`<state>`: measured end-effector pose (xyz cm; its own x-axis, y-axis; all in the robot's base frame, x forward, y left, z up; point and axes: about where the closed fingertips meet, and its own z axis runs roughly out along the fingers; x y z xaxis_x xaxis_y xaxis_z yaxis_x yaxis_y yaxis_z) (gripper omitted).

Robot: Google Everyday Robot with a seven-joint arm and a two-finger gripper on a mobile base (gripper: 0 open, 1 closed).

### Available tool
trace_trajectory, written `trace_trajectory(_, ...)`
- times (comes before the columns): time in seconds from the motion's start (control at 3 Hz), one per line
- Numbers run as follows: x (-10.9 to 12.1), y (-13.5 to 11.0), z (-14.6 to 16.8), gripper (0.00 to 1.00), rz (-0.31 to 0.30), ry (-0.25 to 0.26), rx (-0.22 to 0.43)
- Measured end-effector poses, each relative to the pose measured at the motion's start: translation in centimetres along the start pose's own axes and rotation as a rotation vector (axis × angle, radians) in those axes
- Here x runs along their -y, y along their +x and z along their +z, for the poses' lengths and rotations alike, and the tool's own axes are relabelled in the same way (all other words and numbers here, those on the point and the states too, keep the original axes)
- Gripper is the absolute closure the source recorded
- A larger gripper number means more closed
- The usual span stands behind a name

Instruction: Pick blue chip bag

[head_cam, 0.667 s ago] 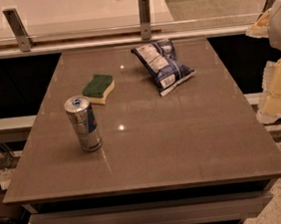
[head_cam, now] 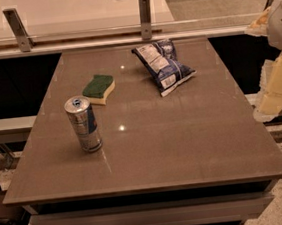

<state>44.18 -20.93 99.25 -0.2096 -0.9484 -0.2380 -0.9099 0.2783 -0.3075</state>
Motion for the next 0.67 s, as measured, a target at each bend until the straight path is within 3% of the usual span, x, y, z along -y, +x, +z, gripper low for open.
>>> trace_trajectory(0.33,1.1,-0.9,0.3,0.0,0.041,0.049,0.047)
trace_trajectory(0.67,2.7,-2.3,1.1,0.0,0.121,0.093,0.115)
